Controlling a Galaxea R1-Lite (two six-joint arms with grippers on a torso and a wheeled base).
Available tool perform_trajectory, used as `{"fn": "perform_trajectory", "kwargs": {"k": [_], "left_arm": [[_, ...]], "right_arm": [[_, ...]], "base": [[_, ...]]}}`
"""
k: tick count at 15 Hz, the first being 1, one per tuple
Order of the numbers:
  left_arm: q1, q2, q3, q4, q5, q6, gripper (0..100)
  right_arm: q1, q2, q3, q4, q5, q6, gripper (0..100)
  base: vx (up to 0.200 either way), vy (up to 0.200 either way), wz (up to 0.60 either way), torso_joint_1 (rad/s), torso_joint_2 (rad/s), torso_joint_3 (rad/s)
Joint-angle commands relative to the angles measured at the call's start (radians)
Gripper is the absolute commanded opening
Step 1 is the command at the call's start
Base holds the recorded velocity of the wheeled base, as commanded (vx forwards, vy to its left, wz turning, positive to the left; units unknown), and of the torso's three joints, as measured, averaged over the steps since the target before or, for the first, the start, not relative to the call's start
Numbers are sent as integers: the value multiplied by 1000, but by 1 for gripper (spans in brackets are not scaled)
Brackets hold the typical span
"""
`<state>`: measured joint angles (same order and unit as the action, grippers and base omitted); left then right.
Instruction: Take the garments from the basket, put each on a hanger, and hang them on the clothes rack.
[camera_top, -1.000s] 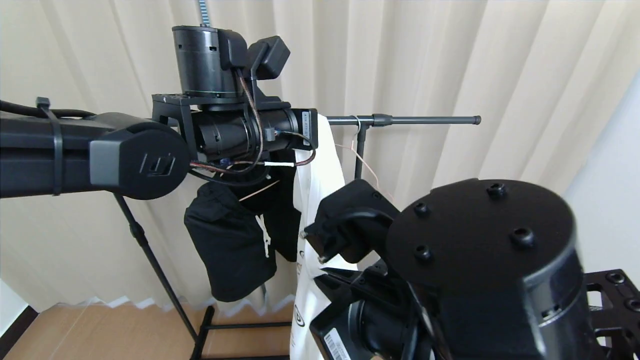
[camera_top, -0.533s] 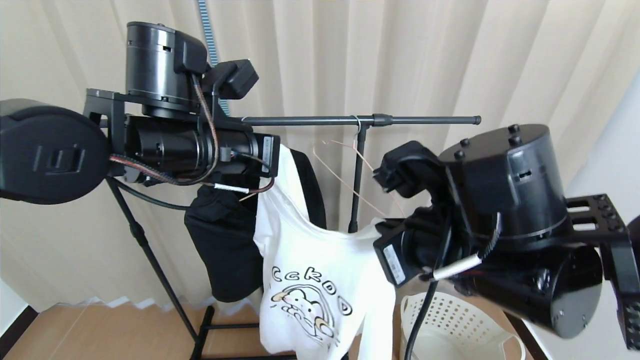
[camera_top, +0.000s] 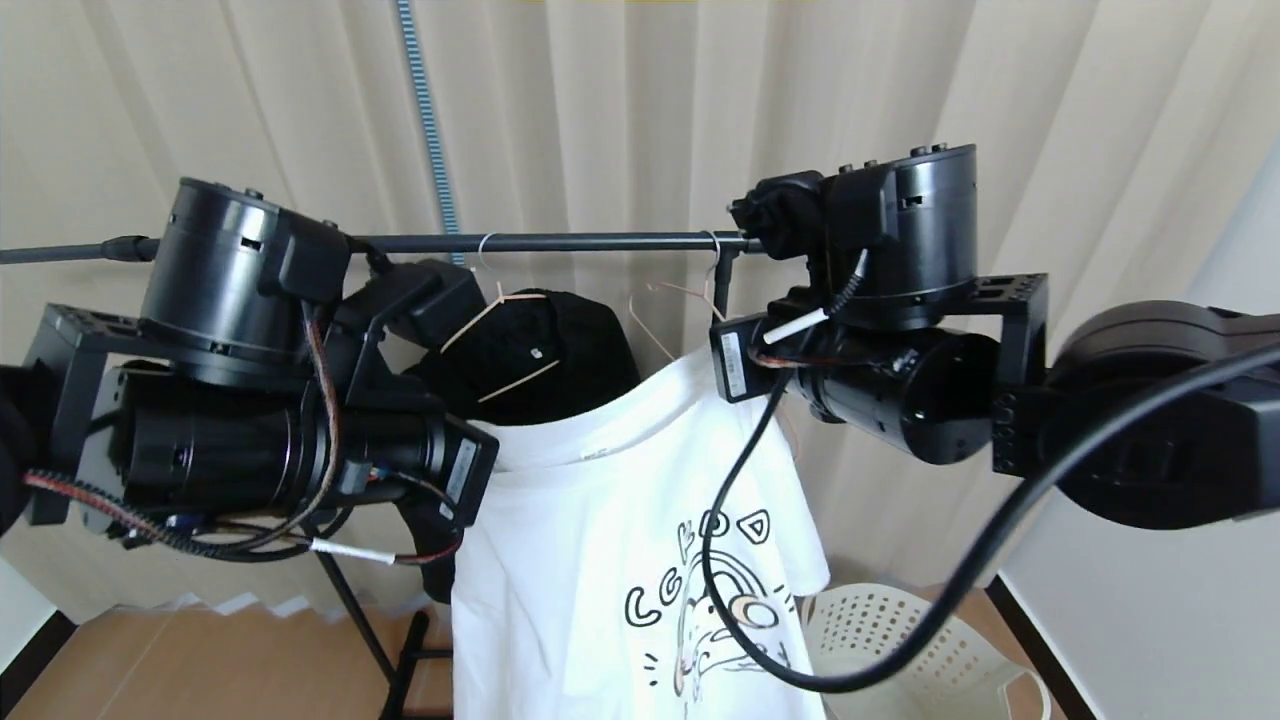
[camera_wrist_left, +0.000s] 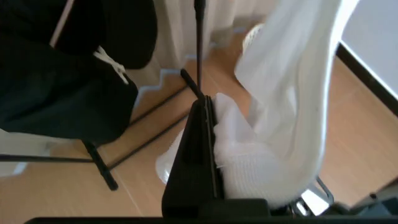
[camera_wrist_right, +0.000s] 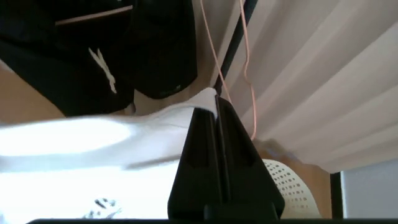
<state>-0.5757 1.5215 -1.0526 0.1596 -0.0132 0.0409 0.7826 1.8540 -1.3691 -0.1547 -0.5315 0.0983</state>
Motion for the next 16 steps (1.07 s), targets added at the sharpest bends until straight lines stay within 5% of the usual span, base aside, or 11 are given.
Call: {"fn": "perform_trajectory", "kwargs": {"k": [1, 5, 6, 8, 16], "left_arm": [[-59, -21, 72, 1, 1, -35, 0], [-246, 51, 49, -6, -2, -309, 0], [-292, 91, -20, -6, -2, -430, 0], [-319, 135, -95, -6, -1, -536, 0], [-306, 91, -60, 1, 38, -553, 0]], "right_arm": [[-2, 125, -117, -25, -4, 1, 0], [34, 205, -254, -62, 1, 41, 0], [46, 214, -266, -74, 5, 44, 0], [55, 215, -261, -86, 7, 46, 0], [18, 168, -203, -108, 8, 87, 0]], "base": [[0, 0, 0, 0, 0, 0], [0, 0, 0, 0, 0, 0], [0, 0, 0, 0, 0, 0], [0, 0, 0, 0, 0, 0], [0, 0, 0, 0, 0, 0]]}}
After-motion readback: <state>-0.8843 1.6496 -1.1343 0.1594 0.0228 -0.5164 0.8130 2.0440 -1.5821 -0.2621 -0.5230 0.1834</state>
